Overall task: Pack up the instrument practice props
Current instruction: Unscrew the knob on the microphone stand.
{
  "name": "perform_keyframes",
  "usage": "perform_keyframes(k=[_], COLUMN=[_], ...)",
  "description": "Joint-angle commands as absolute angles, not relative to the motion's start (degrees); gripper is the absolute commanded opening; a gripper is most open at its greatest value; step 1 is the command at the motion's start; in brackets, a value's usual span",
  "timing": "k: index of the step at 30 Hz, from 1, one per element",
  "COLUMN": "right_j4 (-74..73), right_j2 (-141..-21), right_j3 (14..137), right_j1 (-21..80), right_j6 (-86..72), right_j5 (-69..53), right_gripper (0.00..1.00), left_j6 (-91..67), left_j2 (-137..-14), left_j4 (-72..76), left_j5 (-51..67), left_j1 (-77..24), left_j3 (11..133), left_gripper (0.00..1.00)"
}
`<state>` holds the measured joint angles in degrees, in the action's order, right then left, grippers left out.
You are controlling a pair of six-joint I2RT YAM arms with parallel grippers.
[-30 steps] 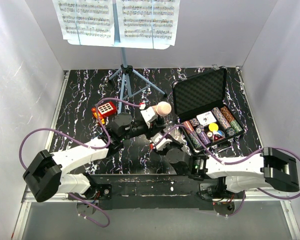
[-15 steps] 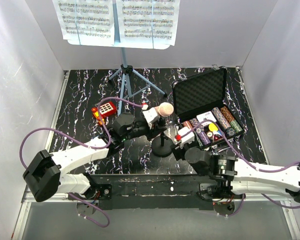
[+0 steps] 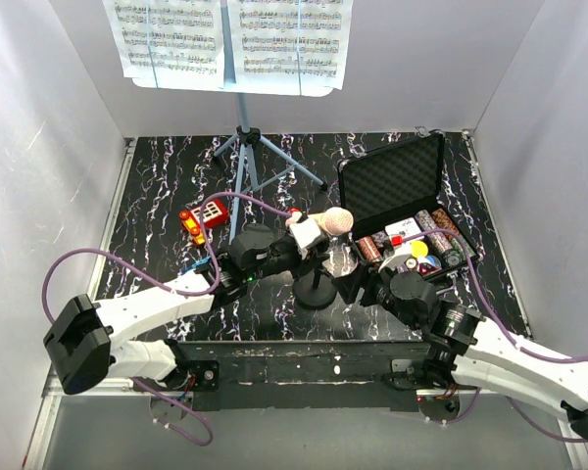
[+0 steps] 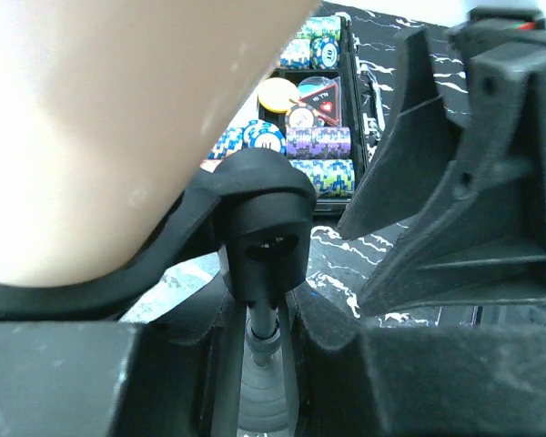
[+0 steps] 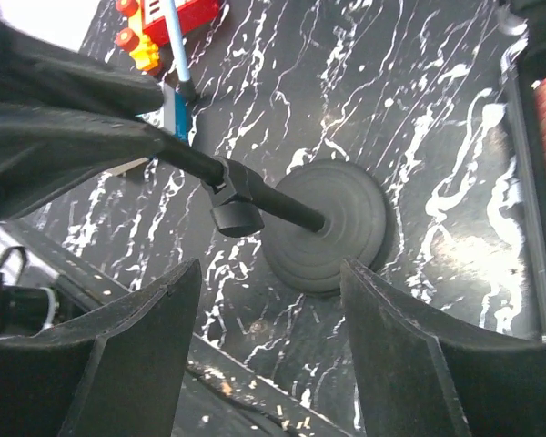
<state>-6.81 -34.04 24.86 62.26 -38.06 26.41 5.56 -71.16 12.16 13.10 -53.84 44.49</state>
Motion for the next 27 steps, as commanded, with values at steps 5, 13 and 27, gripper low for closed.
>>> perform_keyframes(k=[5, 13, 27], right_j4=[7.2, 19.4, 37.6], right_j2=[-35.7, -42.1, -51.5], right_j3=[20.2, 16.4, 12.7], right_j1=[50.2, 44.7, 41.1], right_j6=[-54.3, -64.8, -74.8], right_j5=[2.8, -8.3, -14.2], right_gripper=[0.69, 0.68, 0.56], left_j6=[6.4, 5.7, 5.1], left_j2=[-66.8, -66.2, -64.2], left_j4=[8.0, 9.8, 11.6], left_j5=[11.0, 10.1, 9.1], left_j1=[-54.9, -55.2, -55.5], left_j3=[40.7, 38.8, 36.7], left_gripper=[0.00, 0.00, 0.00])
